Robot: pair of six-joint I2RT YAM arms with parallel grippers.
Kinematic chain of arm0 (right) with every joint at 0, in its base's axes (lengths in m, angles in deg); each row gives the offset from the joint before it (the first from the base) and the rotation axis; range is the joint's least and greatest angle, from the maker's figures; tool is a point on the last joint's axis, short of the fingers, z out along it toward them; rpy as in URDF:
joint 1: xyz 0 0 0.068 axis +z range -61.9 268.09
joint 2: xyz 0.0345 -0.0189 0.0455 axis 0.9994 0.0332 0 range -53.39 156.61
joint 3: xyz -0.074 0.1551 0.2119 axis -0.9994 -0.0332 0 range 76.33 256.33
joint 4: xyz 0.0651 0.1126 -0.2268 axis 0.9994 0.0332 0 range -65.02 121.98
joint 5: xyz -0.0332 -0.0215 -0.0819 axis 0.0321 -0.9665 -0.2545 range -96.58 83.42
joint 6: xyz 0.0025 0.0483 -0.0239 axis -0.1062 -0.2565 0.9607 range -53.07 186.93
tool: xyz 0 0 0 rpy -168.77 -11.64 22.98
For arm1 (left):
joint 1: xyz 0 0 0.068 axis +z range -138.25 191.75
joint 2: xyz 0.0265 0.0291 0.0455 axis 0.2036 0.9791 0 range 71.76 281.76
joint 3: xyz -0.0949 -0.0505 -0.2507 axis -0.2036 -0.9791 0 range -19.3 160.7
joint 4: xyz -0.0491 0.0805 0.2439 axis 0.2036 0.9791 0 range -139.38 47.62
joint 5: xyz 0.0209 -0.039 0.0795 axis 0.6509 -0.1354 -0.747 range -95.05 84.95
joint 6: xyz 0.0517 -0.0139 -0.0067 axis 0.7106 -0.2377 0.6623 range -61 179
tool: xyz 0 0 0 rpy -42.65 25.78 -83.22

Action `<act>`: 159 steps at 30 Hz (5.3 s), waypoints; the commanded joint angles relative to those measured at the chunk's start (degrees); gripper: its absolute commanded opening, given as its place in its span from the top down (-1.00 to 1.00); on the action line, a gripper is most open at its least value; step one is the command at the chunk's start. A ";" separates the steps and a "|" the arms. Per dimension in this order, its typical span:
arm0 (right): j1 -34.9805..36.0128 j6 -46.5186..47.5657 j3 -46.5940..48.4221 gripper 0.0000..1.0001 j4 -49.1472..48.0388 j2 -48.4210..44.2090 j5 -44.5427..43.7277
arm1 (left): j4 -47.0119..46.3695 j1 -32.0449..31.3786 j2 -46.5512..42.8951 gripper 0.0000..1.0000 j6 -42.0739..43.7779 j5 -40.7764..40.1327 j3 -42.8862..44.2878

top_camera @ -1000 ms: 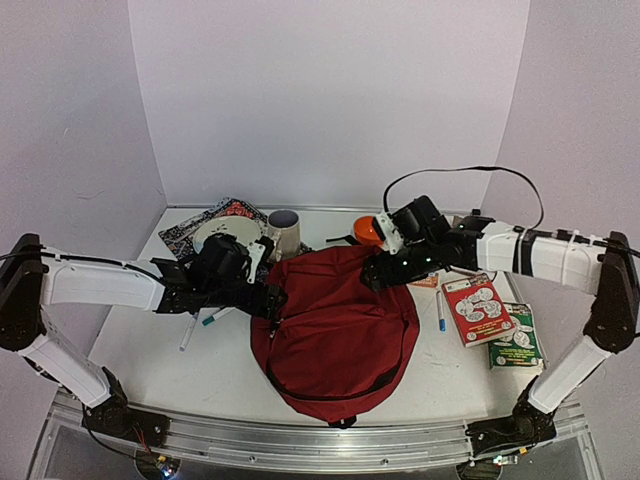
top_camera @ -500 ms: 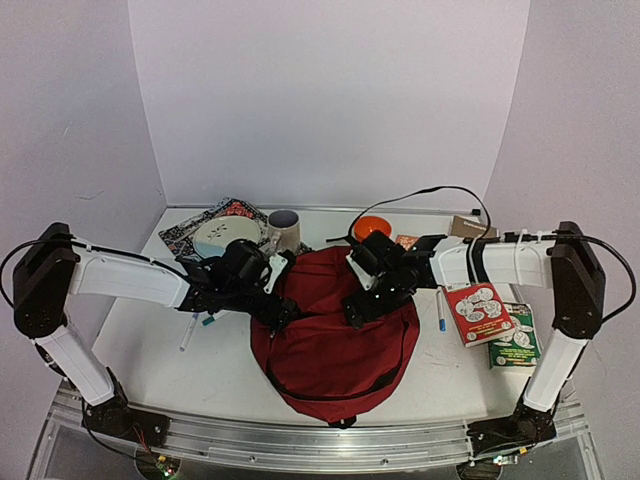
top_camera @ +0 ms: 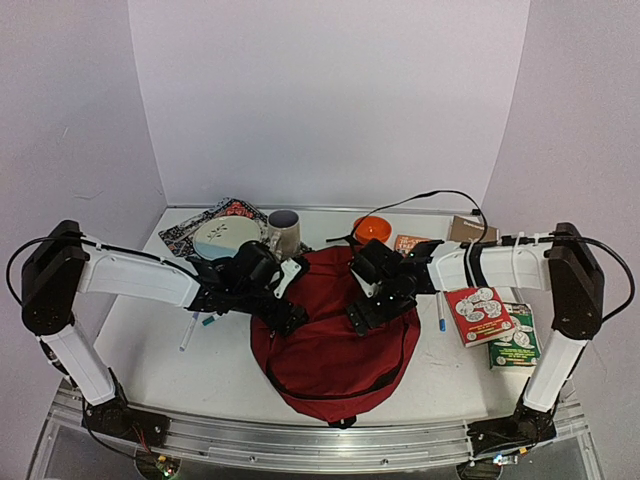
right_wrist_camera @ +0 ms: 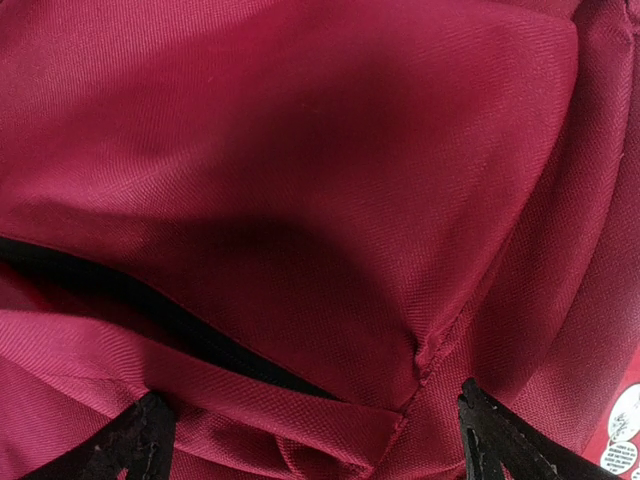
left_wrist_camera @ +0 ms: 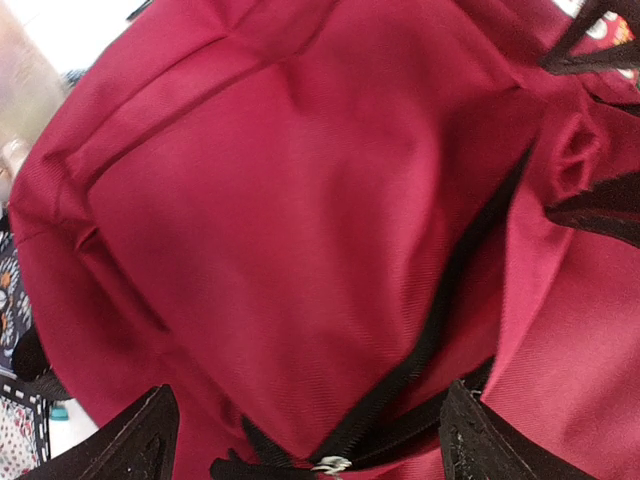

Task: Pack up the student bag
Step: Adjust the student bag at the center of the board, then pick up the lower front pocket of the student bag.

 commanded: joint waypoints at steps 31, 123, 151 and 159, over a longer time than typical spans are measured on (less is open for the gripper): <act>0.32 -1.32 -10.35 -0.97 -10.37 -4.93 5.55 | 2.58 -1.41 14.59 -0.41 -3.84 -17.26 12.30; 1.09 22.01 8.58 0.81 0.04 9.85 -8.49 | -11.63 -5.72 4.36 -0.68 -5.06 -3.65 -5.91; 1.07 22.24 -0.51 1.00 -17.08 -4.36 1.10 | -15.01 -5.63 1.78 -0.72 7.17 -13.15 0.87; 0.98 20.94 -1.73 1.00 -18.20 -6.15 2.28 | -17.45 -5.65 6.86 -0.47 11.12 -15.96 3.73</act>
